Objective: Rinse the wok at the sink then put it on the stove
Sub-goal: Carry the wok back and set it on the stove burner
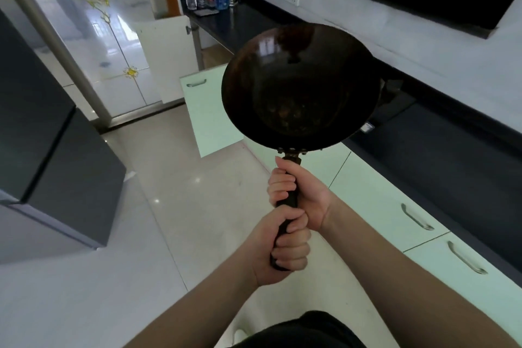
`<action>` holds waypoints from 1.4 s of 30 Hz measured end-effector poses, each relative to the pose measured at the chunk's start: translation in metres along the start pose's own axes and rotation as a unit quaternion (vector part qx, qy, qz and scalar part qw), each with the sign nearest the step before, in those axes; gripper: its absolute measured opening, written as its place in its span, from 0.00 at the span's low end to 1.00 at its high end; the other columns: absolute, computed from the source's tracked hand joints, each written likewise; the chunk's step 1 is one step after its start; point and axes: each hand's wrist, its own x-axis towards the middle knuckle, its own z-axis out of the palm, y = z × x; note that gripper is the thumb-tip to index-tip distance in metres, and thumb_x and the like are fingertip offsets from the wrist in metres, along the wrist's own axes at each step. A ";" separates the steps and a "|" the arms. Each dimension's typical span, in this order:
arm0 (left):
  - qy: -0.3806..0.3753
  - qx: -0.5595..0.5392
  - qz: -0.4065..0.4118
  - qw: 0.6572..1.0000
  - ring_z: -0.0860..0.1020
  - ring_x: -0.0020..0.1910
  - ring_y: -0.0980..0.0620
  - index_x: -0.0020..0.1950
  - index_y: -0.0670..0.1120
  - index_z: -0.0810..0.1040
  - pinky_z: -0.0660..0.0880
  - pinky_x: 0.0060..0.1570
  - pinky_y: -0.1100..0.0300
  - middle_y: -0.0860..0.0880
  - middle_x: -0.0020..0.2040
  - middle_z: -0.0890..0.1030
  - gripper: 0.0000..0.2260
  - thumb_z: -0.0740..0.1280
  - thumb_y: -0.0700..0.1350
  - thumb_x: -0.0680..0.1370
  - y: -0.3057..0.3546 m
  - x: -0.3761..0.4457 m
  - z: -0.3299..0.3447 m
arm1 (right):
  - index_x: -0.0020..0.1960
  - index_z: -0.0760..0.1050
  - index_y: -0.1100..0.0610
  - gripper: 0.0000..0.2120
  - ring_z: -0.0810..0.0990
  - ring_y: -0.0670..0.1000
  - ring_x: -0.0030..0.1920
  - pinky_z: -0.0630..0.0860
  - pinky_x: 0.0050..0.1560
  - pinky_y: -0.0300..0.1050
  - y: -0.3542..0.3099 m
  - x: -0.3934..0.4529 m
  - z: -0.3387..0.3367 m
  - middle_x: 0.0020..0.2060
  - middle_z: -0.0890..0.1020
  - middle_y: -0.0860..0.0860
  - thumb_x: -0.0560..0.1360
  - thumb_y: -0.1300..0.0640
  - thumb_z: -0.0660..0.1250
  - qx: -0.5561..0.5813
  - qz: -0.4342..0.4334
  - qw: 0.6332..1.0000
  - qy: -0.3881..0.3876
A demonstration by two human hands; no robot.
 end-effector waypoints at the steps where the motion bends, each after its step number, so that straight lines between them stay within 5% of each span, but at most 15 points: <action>1: 0.002 -0.006 0.008 1.000 0.58 0.15 0.58 0.29 0.47 0.65 0.51 0.17 0.70 0.53 0.19 0.60 0.14 0.61 0.44 0.74 0.006 -0.002 -0.003 | 0.31 0.66 0.54 0.18 0.67 0.43 0.22 0.69 0.25 0.37 0.000 0.008 0.005 0.22 0.66 0.44 0.77 0.52 0.65 -0.003 0.006 1.000 0.007; 13: 0.077 -0.089 0.057 0.991 0.59 0.15 0.58 0.30 0.46 0.66 0.55 0.15 0.68 0.53 0.20 0.61 0.13 0.62 0.41 0.74 0.076 0.001 -0.041 | 0.25 0.66 0.57 0.20 0.68 0.45 0.19 0.69 0.22 0.38 -0.020 0.106 0.027 0.20 0.67 0.46 0.73 0.56 0.66 0.029 0.095 0.995 0.034; 28: 0.148 -0.099 0.017 0.984 0.59 0.16 0.59 0.31 0.47 0.65 0.57 0.14 0.68 0.54 0.21 0.61 0.13 0.62 0.42 0.75 0.224 0.097 -0.080 | 0.24 0.64 0.56 0.21 0.66 0.45 0.19 0.70 0.21 0.37 -0.140 0.240 0.031 0.18 0.65 0.46 0.74 0.58 0.64 0.075 0.123 0.989 0.032; 42: 0.131 -0.110 0.004 0.985 0.59 0.15 0.58 0.30 0.47 0.65 0.56 0.15 0.68 0.54 0.20 0.61 0.13 0.64 0.42 0.73 0.345 0.118 -0.142 | 0.24 0.64 0.56 0.20 0.66 0.45 0.19 0.70 0.22 0.37 -0.189 0.359 0.071 0.19 0.65 0.46 0.73 0.59 0.64 0.051 0.120 0.989 0.067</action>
